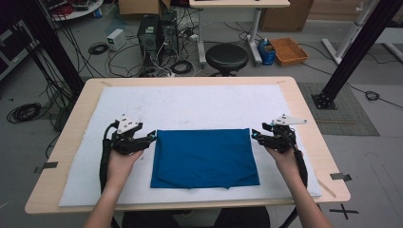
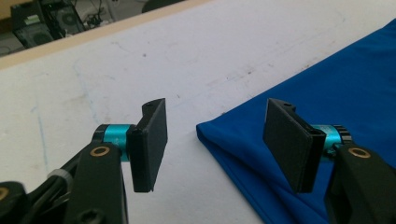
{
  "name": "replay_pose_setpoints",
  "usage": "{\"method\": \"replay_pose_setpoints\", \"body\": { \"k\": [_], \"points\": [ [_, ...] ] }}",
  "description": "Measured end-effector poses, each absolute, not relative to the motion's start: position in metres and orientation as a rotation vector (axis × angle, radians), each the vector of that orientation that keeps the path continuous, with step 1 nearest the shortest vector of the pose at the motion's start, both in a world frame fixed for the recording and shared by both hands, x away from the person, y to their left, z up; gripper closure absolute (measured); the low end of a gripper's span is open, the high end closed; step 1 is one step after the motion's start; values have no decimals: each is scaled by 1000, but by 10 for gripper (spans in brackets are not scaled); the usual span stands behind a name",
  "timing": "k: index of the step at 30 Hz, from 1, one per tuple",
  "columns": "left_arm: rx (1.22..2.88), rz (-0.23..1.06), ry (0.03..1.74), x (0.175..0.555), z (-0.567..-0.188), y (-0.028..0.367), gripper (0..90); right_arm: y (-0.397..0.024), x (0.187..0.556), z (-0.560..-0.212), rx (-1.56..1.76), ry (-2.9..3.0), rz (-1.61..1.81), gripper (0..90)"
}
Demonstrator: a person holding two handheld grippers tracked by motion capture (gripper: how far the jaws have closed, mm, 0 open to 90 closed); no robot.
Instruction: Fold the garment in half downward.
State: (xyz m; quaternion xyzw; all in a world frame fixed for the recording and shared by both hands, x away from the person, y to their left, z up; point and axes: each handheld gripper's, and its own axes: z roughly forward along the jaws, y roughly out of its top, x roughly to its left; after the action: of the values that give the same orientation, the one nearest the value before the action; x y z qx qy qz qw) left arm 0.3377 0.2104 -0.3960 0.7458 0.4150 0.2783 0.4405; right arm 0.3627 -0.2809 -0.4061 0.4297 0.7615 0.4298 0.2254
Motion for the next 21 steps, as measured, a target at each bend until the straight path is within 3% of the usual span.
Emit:
{"method": "replay_pose_setpoints", "body": {
  "k": [21],
  "points": [
    [1844,692,1010,339,-397,213,368,-289,360,-403,1206,2084,1242,407]
  ]
}}
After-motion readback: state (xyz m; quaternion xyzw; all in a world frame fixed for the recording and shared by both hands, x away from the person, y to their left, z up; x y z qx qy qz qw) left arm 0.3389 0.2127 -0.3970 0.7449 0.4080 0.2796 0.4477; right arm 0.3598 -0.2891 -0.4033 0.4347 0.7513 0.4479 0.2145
